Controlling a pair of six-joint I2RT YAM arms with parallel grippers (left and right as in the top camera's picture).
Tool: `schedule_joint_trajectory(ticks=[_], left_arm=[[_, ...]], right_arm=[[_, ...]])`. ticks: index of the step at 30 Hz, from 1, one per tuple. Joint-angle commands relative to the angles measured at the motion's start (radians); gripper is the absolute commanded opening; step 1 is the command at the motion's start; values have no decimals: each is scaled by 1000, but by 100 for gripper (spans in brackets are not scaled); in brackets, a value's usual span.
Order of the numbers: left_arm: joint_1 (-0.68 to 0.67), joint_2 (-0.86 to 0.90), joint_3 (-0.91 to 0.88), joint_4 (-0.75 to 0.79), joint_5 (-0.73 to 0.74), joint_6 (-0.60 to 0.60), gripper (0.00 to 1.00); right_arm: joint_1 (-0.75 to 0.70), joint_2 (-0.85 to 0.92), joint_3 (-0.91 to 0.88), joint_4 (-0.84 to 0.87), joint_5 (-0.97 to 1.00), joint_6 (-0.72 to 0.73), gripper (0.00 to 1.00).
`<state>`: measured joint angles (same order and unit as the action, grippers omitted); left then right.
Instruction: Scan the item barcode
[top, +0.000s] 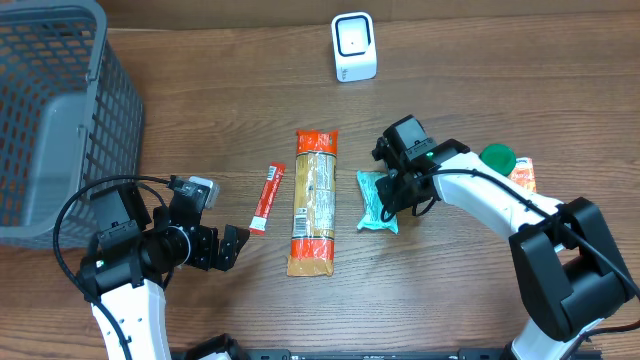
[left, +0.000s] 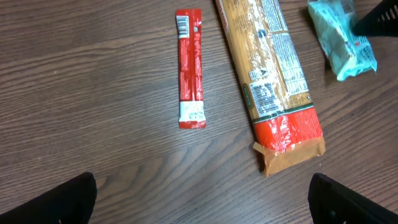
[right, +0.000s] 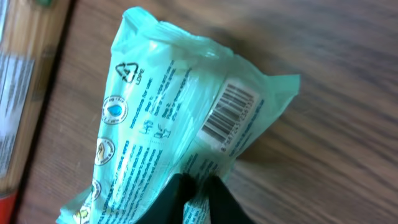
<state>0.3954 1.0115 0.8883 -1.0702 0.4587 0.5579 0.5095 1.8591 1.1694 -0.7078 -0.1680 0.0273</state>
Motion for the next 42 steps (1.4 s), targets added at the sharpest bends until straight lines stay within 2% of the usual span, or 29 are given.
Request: schedule_joint_trajectory(ticks=[1,3,5,8,10,12,21,22,24,26,31,32,37,42], left_arm=[[8,3,14,1,1,19,100],[8,3,14,1,1,19,100],[8,3,14,1,1,19,100],[8,3,14,1,2,19,100],[8,3,14,1,1,19,100],[8,3,14,1,1,19,100],[8,3,14,1,1,19,100],[8,3,14,1,1,19,100],[8,3,14,1,1,19,100],[8,3,14,1,1,19,100],[8,3,14,1,1,19,100],[8,3,14,1,1,19,99],[8,3,14,1,1,19,100],[8,3,14,1,1,19,100]], right_arm=[[8,5,-8,-10,-17,-47,25],[8,5,-8,-16,-17,-47,32],[8,5,-8,-18,-17,-47,34],[8,5,-8,-21,-18,-47,33],[8,5,-6,-20,-39,-47,25],[8,3,7,-28,-62,-47,23],[5,-32,125,-92,-83,-8,27],[3,-32,125,-90,-111,-2,27],[-8,-32,125,-96,-173,-2,16],[-31,-30,125,-106,-277,-2,11],[-100,-30,112,-95,-581,-1,7],[-108,-30,108,-95,-605,-1,4],[-148,-28,56,-63,-735,-1,4],[-179,-28,-69,93,-805,66,4]])
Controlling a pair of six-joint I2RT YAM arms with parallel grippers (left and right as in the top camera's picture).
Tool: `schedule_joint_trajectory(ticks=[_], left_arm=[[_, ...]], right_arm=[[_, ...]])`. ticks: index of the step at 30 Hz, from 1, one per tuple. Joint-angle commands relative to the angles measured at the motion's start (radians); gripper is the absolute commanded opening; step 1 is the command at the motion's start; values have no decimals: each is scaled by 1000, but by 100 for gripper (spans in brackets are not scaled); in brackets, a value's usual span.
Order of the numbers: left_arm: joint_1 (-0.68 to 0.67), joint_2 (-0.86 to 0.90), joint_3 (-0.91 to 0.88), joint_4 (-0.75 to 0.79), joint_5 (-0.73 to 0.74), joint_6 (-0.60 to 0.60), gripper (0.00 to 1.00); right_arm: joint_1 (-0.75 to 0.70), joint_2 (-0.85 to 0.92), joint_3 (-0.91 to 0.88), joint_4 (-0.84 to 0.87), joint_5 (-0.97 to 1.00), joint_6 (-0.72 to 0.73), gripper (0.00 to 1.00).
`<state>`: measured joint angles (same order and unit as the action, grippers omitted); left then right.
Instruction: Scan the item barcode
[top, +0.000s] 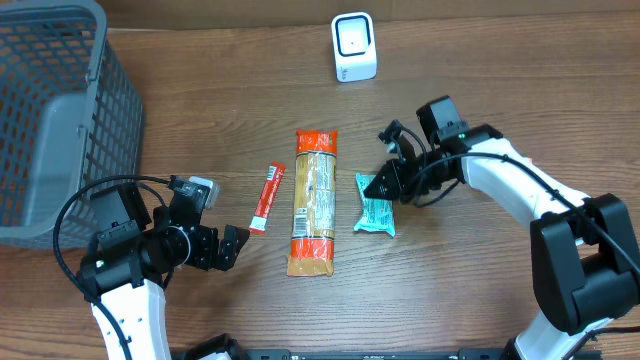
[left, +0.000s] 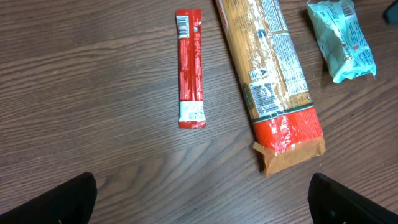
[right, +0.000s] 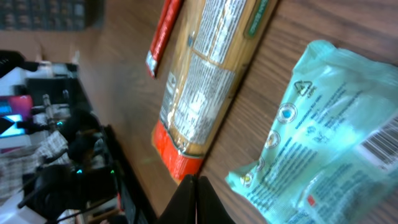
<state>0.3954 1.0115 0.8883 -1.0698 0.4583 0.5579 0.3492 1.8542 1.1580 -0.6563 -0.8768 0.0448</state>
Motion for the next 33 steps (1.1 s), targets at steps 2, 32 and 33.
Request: schedule_joint_trajectory(ticks=[2,32,33], left_arm=[[8,3,14,1,2,19,100],[8,3,14,1,2,19,100],[8,3,14,1,2,19,99]], right_arm=[[-34,-23,-107,119,-113,103,4],[-53,11,-217,446,-126,389,4],[-48,19,-217,445,-113,394,4]])
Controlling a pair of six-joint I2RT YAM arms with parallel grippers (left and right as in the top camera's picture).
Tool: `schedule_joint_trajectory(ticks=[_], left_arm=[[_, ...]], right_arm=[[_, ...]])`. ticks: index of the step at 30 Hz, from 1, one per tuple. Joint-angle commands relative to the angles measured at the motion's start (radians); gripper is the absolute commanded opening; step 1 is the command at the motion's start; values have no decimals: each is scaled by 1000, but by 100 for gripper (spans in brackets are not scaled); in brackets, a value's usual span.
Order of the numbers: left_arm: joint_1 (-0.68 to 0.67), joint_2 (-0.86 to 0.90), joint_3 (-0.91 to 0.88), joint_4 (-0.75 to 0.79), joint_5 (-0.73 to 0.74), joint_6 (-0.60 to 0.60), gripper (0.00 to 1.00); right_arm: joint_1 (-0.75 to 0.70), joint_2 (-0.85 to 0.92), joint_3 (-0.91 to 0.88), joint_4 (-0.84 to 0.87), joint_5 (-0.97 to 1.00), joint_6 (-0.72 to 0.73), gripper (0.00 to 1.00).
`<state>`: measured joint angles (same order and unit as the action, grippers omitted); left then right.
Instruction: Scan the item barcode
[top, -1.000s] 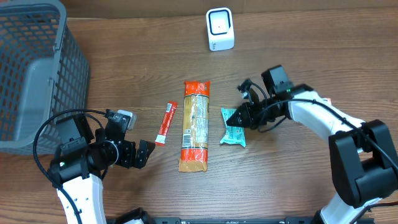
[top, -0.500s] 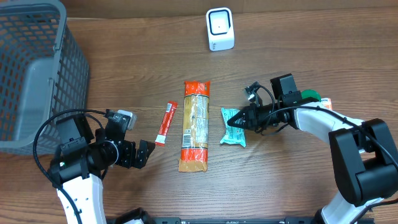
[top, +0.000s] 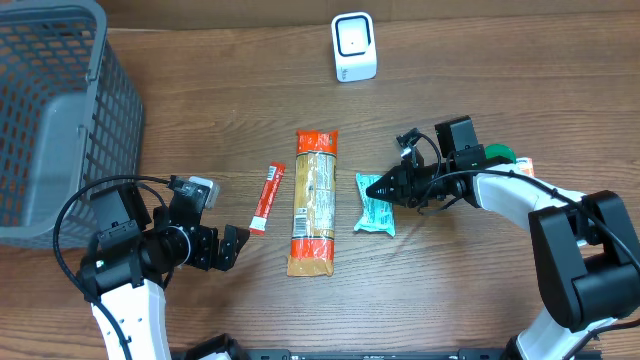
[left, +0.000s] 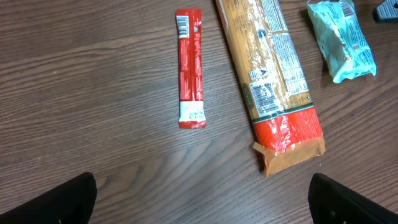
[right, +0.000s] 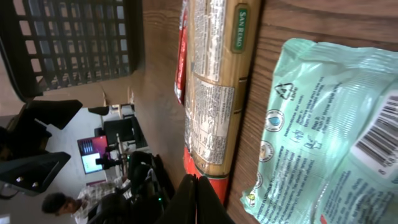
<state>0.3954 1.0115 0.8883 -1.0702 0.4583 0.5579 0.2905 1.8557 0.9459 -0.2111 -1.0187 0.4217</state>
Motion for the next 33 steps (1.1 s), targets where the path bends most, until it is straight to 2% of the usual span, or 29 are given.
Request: schedule_joint_trajectory(ticks=[1,9,16,21,26,33], left_arm=[[8,3,14,1,2,19,100],[8,3,14,1,2,19,100],[8,3,14,1,2,19,100],[8,3,14,1,2,19,100],[8,3,14,1,2,19,100],[8,3,14,1,2,19,100]], right_arm=[[15,23,-5,0,35,18,4],[57,149,-5,5,42,26,4],[51,227,-4,8,38,164,4],[54,199,-2,25,-14,173,4],[50,89,-1,135,-155,174,4],[42,-36,0,204,-142,175,4]])
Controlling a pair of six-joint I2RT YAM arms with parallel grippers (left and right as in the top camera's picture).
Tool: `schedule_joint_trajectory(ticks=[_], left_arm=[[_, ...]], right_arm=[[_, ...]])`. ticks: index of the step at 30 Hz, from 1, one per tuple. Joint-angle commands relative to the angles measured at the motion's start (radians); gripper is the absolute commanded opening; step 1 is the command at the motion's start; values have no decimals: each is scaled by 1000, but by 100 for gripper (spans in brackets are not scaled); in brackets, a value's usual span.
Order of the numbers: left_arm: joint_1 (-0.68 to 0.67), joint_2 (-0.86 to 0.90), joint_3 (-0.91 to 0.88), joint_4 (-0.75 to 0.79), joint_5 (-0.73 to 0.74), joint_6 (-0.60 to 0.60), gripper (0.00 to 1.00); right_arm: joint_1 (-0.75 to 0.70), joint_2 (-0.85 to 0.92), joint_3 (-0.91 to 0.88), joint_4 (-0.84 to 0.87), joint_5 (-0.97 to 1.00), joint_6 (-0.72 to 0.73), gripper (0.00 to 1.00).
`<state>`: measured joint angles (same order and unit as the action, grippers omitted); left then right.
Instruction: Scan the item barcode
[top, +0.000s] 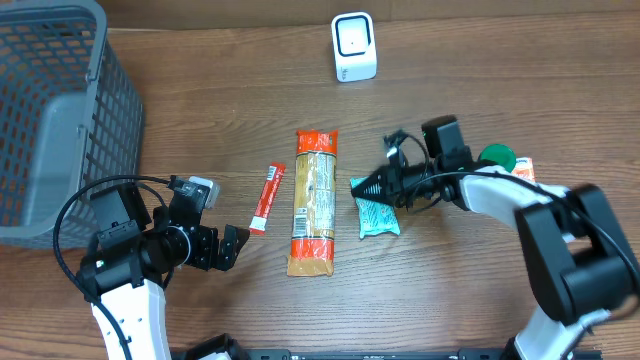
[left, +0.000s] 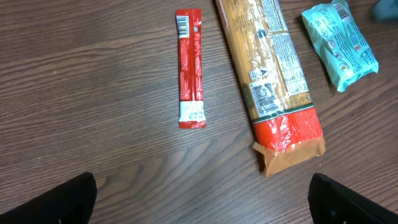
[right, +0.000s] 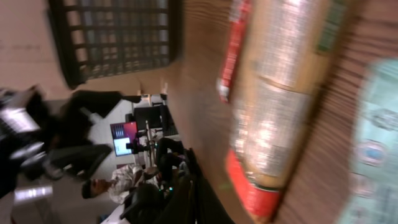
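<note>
The teal packet (top: 377, 210) lies on the table right of the long pasta packet (top: 315, 200), with a red stick sachet (top: 266, 197) further left. My right gripper (top: 360, 187) is shut, held low, its tips at the teal packet's far left corner. Its wrist view is blurred and shows the pasta packet (right: 280, 106) and the edge of the teal packet (right: 379, 149). The white scanner (top: 354, 46) stands at the back. My left gripper (left: 200, 199) is open over bare wood, short of the sachet (left: 189, 68).
A grey mesh basket (top: 60, 110) fills the left back corner. A green cap (top: 497, 156) and an orange packet (top: 523, 170) lie behind my right arm. Bare wood lies between the packets and the scanner.
My right gripper has moved left, from beside the teal packet's right side to its far left corner. The packet has turned and shifted slightly toward the pasta. The left arm is unchanged.
First my right gripper's shut fingers were down on the teal packet, its barcode facing up. Then it stood off the packet's far right corner, later low at its right side. Now its tips touch the far left corner and the packet lies turned.
</note>
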<state>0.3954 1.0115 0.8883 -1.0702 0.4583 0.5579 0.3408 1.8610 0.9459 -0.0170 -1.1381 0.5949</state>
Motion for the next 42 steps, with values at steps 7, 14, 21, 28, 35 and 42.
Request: schedule_joint_trajectory(ticks=[7,14,21,28,35,42], left_arm=[[8,3,14,1,2,19,100],[8,3,14,1,2,19,100],[8,3,14,1,2,19,100],[8,3,14,1,2,19,100],[8,3,14,1,2,19,100],[8,3,14,1,2,19,99]], right_arm=[[-51,-39,-2,-112,181,4,4],[-60,-31,-3,-181,315,3,4],[-53,8,-3,-183,335,5,4],[-53,68,-3,-225,382,15,4],[-53,97,-3,-287,492,91,4],[-55,48,23,-299,487,54,4]])
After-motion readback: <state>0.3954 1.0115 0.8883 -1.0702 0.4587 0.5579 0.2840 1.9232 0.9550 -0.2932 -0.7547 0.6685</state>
